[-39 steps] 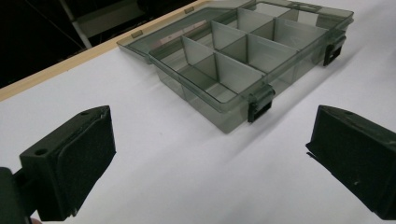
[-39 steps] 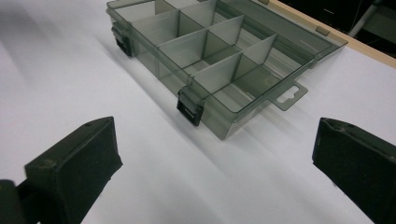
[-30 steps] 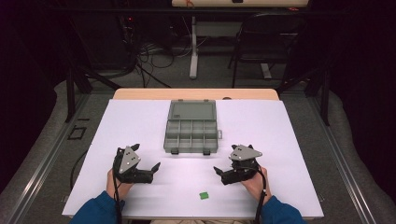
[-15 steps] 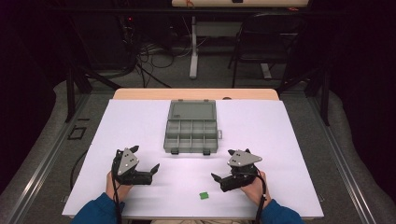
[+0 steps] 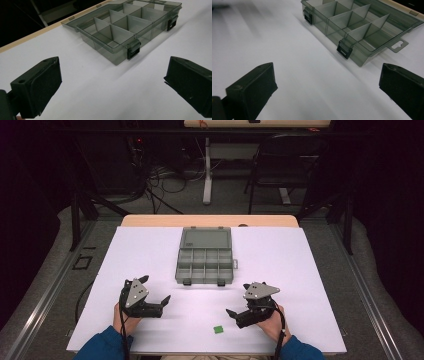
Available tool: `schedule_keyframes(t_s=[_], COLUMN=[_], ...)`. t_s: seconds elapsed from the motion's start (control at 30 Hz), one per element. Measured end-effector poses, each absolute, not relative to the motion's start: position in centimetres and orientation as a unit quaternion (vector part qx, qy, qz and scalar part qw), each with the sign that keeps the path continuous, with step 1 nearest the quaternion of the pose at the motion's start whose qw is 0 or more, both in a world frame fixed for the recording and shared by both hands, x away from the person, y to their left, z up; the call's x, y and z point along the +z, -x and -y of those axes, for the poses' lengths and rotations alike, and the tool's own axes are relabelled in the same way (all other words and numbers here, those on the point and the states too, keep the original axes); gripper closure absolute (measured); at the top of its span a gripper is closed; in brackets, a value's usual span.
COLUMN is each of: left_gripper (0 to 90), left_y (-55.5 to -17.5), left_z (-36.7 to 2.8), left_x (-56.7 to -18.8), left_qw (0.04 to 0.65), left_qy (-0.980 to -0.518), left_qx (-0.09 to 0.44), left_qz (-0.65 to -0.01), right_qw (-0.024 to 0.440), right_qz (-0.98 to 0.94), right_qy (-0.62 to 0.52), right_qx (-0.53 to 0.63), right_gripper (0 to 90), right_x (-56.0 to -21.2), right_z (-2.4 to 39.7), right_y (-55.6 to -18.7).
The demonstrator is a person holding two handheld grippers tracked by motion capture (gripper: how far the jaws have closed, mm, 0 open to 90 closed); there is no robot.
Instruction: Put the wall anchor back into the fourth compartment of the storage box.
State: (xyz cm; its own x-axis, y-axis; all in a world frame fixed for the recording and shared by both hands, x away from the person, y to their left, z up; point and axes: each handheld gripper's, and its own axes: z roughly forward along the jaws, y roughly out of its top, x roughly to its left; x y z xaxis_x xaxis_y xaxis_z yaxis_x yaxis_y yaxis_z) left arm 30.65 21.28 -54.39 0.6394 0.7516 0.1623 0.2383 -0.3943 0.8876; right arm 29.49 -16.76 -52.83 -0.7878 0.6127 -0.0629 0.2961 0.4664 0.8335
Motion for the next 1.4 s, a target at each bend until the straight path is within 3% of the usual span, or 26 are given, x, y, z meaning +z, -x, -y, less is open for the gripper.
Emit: schedule_keyframes(t_s=[0.3, 1.2, 1.4], left_gripper=[0.1, 0.1, 0.1], left_y=[-30.8, -31.1, -31.1], left_z=[-21.4, -21.3, -21.3], left_x=[-54.5, -54.6, -54.5], left_qw=[0.455, 0.455, 0.458], left_qy=[-0.781, -0.787, -0.784], left_qx=[0.287, 0.272, 0.273], left_qz=[-0.317, -0.316, -0.317], right_qw=[0.176, 0.105, 0.104], right_qz=[-0.843, -0.884, -0.896], right_qy=[-0.267, -0.224, -0.209], right_qx=[0.432, 0.396, 0.377], right_gripper=[0.1, 0.0, 7.3], right_x=[-52.6, -54.2, -54.5], right_z=[16.6, 13.5, 12.6], right_y=[-29.5, -29.3, -29.3])
